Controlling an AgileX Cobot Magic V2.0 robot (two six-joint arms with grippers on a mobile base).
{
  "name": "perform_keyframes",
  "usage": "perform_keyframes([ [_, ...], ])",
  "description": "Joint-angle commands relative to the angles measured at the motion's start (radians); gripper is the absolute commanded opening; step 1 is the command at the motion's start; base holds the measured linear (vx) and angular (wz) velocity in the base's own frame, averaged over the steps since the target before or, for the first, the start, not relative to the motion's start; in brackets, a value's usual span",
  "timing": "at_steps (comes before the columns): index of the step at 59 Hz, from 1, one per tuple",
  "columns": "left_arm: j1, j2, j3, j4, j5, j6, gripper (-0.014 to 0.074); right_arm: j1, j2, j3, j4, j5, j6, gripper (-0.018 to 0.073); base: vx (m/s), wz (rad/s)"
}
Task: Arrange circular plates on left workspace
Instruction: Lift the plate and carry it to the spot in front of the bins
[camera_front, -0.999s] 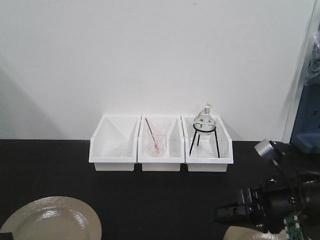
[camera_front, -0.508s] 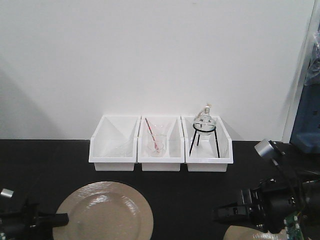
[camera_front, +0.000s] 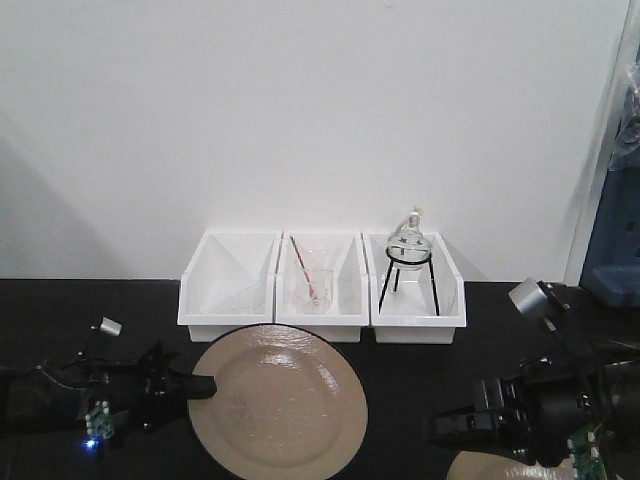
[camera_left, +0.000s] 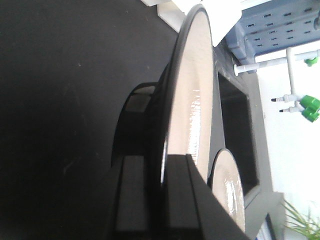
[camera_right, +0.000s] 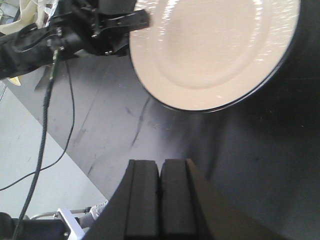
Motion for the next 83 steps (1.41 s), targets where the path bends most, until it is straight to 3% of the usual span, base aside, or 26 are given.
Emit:
perform_keyframes([
  [1,-0.024,-0.017,-0.071,-0.154,0.092,-0.043,0.0000,-0.005,-0.029,-0.033,0.054,0.010,-0.012,-0.0001,0.00,0.00],
  [25,-0.112,0.131,-0.235,-0.154,0.079,-0.084,0.0000,-0.005,-0.029,-0.033,0.054,0.008,-0.043,-0.0001,0.00,0.00],
  [42,-0.128,0.151,-0.246,-0.154,-0.026,-0.117,0.0031,-0.005,-0.029,-0.033,0.055,0.008,-0.049,-0.0001,0.00,0.00],
  [50,-0.128,0.151,-0.246,-0.151,-0.041,-0.078,0.0136,-0.005,-0.029,-0.033,0.055,0.010,-0.049,-0.0001,0.00,0.00],
  [59,-0.128,0.151,-0.246,-0.150,-0.039,0.013,0.0322,-0.005,-0.029,-0.033,0.055,0.014,-0.049,-0.0001,0.00,0.00],
  [68,-0.126,0.151,-0.246,-0.149,-0.042,0.024,0.0472,-0.005,-0.029,-0.033,0.055,0.021,-0.049,-0.0001,0.00,0.00],
  [75,-0.115,0.151,-0.246,-0.144,-0.047,0.025,0.0524,-0.005,-0.029,-0.033,0.055,0.024,-0.049,-0.0001,0.00,0.00],
  [83,-0.084,0.149,-0.246,-0.095,-0.039,0.032,0.0524,-0.005,-0.029,-0.033,0.055,0.024,-0.049,-0.0001,0.00,0.00],
])
